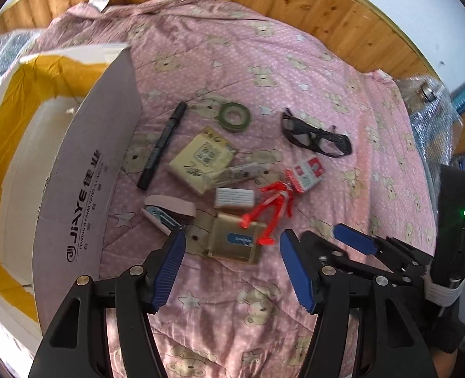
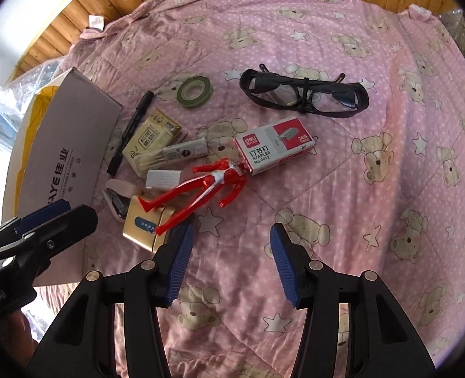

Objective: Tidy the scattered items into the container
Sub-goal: 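Grasp the gold power bank with the left gripper while the right gripper approaches the red toy figure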

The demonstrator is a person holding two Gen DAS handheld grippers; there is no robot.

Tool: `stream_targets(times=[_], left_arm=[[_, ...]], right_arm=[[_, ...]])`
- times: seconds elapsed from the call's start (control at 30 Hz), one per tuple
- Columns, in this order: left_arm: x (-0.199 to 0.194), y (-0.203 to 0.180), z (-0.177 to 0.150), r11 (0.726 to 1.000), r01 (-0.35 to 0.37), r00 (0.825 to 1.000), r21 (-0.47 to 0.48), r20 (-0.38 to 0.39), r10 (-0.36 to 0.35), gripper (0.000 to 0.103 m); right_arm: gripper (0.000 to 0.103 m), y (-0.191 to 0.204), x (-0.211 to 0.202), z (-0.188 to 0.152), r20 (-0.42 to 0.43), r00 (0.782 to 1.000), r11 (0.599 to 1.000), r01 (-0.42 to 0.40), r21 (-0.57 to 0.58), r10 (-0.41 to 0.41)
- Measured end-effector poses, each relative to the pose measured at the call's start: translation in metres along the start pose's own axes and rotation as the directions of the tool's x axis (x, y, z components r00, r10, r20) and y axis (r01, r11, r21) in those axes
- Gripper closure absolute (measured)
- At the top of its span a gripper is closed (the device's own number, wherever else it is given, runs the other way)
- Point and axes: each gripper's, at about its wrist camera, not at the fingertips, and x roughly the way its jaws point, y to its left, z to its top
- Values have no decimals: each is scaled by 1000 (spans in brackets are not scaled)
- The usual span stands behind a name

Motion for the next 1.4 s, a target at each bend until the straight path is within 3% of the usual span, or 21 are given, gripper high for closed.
stream_targets(times=[0.17,0.33,0.5,0.53,0.6,0.63,0.73,0.83,0.9,0.93,0.97,1.03,1.17,1.23,1.27,1.3,1.37,1.4], left_arm=[[23,29,7,997,53,998,-59,-25,-55,39],[42,31,13,994,91,994,-52,-48,-94,39],[61,39,16,995,44,995,-84,-87,-52,35],[60,42,17,995,45,995,-94,-84,-53,35],[57,49,16,993,29,996,-110,-82,-38,35],[54,54,14,992,15,996,-125,-81,-25,35],[44,60,7,988,35,996,-149,-72,-47,37],[33,42,-2,992,100,994,-76,-45,-104,37],[32,24,-6,990,140,989,-26,-44,-141,36],[33,15,-8,987,158,986,-4,-48,-158,36],[35,6,-10,986,164,985,16,-50,-163,36],[42,-8,-11,987,154,987,46,-57,-151,35],[64,-20,-11,994,76,995,84,-76,-70,33],[75,-20,-10,996,33,995,84,-93,-25,35],[79,-17,-10,997,28,994,78,-103,-20,45],[82,-14,-9,997,32,993,69,-113,-24,48],[81,-9,-10,998,34,995,54,-101,-28,48],[80,-7,-11,998,27,995,55,-98,-21,48]], right_arm=[[48,-12,17,9,-30,998,996,-55,76,58],[46,-15,38,22,-53,992,985,-108,131,116],[42,-12,51,36,-31,994,991,-106,77,109],[45,-11,50,39,-36,996,996,-74,46,76],[95,-10,51,43,-66,998,1000,22,-18,-23],[96,-16,51,42,-78,996,999,43,-18,-45],[93,-41,48,36,-105,993,998,65,24,-62],[91,-53,40,32,-98,995,995,-10,102,20],[74,-61,34,30,-90,993,986,-59,154,74],[57,-60,30,31,-68,992,979,-96,180,110],[48,-59,29,32,-51,989,973,-124,193,136],[46,-48,31,36,-45,984,969,-161,189,172],[46,-26,55,41,-98,991,992,-80,93,89],[45,-19,62,43,-83,995,997,-56,46,60],[50,-15,64,43,-87,996,1000,-27,12,28],[52,-14,65,41,-87,996,1000,-13,-3,13],[79,-23,65,41,-93,995,999,-24,24,26],[81,-28,64,41,-100,995,999,-22,39,26]])
